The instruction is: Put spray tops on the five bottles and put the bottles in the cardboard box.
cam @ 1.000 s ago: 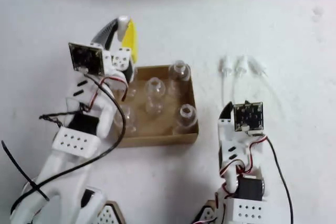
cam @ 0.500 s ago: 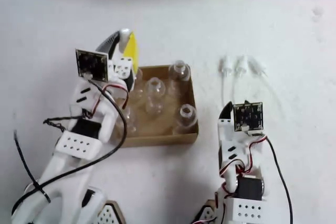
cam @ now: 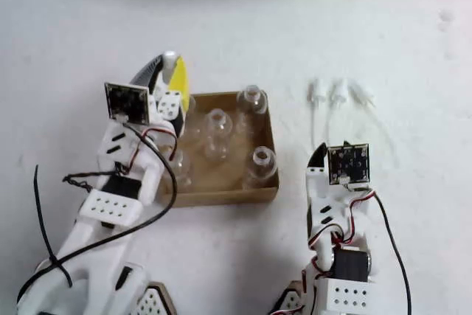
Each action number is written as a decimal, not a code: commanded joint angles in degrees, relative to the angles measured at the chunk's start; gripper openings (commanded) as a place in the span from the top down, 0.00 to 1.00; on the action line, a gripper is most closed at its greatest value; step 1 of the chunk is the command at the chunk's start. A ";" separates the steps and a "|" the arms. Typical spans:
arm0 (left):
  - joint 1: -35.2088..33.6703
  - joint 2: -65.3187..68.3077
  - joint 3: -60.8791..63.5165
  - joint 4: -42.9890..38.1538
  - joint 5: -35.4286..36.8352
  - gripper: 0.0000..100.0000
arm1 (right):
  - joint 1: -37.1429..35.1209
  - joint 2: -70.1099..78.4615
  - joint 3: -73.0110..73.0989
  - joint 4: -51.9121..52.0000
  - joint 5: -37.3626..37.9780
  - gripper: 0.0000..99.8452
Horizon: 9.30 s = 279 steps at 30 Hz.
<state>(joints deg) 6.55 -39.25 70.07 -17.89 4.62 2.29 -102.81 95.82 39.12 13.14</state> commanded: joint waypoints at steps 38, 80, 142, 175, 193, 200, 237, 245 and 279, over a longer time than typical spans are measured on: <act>-1.19 3.65 0.26 6.68 2.20 0.83 | -0.57 -0.48 0.44 -1.27 0.70 0.88; -14.81 46.29 -84.48 80.09 6.68 0.79 | -0.84 -0.48 0.53 -1.27 0.70 0.88; -18.95 61.41 -162.37 120.62 6.77 0.98 | -0.57 -0.48 0.97 -1.89 0.70 0.88; -6.46 -26.77 -54.86 82.37 9.58 0.98 | -0.92 -0.40 0.97 -1.71 0.70 0.88; -1.54 -28.79 -19.52 33.85 12.75 0.98 | -0.84 -0.40 0.97 -1.71 0.70 0.88; 1.80 -28.79 -11.25 23.47 12.40 0.98 | -0.92 -0.40 0.97 -1.89 0.70 0.88; 4.79 -51.03 17.93 8.26 4.13 0.98 | -0.92 -0.40 0.97 -1.98 0.70 0.88; 4.79 -57.01 22.42 8.26 3.87 0.98 | -0.92 -0.40 0.97 -1.89 0.70 0.88; 4.70 -65.71 19.08 39.03 4.22 0.98 | -0.92 -0.40 0.97 -1.89 0.70 0.88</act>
<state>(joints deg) 10.77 -103.87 92.48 19.91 9.27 1.76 -102.81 96.35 38.59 13.14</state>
